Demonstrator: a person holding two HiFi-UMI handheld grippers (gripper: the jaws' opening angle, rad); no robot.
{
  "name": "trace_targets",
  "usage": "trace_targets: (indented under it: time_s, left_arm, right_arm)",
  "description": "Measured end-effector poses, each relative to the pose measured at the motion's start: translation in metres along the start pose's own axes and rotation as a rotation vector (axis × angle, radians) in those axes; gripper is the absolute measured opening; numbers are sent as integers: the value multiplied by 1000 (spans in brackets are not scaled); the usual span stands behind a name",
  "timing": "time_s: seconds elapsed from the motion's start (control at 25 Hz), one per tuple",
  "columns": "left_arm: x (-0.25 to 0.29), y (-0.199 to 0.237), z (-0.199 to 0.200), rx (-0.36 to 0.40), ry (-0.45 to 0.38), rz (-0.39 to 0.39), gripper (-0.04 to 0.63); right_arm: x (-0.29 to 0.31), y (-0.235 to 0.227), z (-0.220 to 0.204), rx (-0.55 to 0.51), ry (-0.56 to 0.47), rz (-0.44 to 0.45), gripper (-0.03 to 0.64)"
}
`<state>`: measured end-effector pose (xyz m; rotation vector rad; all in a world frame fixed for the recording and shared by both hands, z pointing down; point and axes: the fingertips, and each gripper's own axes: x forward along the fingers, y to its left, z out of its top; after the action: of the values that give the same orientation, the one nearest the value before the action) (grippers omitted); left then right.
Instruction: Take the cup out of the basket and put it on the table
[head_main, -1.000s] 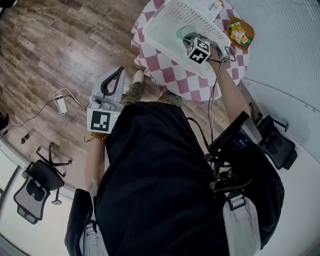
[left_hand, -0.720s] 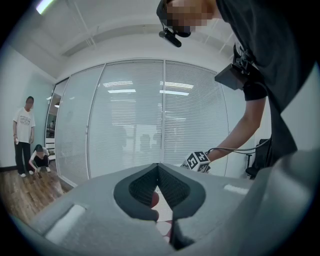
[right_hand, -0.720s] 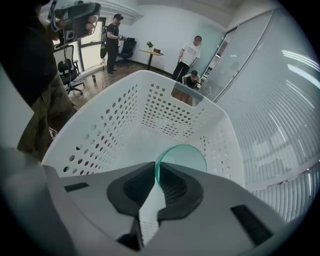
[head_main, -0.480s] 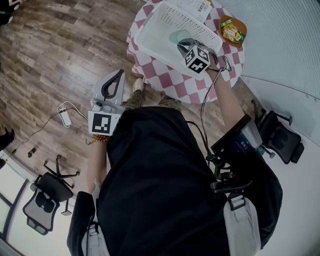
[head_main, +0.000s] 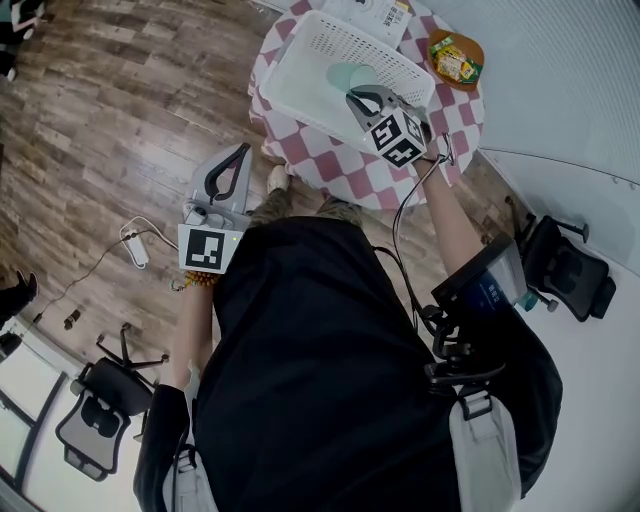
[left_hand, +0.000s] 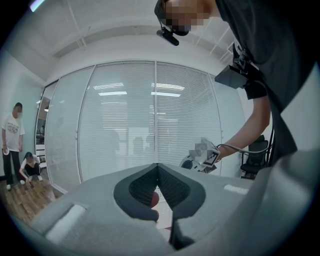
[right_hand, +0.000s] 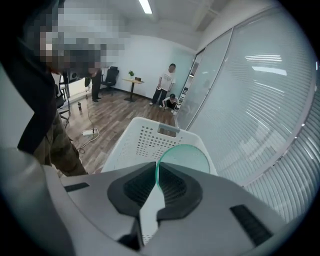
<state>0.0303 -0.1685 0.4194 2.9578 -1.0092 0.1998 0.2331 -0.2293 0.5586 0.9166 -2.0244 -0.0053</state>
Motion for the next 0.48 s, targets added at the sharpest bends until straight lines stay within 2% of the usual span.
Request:
trace_targets:
  time_s: [0.48]
  left_arm:
    - [0, -8, -1, -7, 4, -17, -2]
  right_arm:
    - [-31, 22, 27, 69, -112, -26, 26]
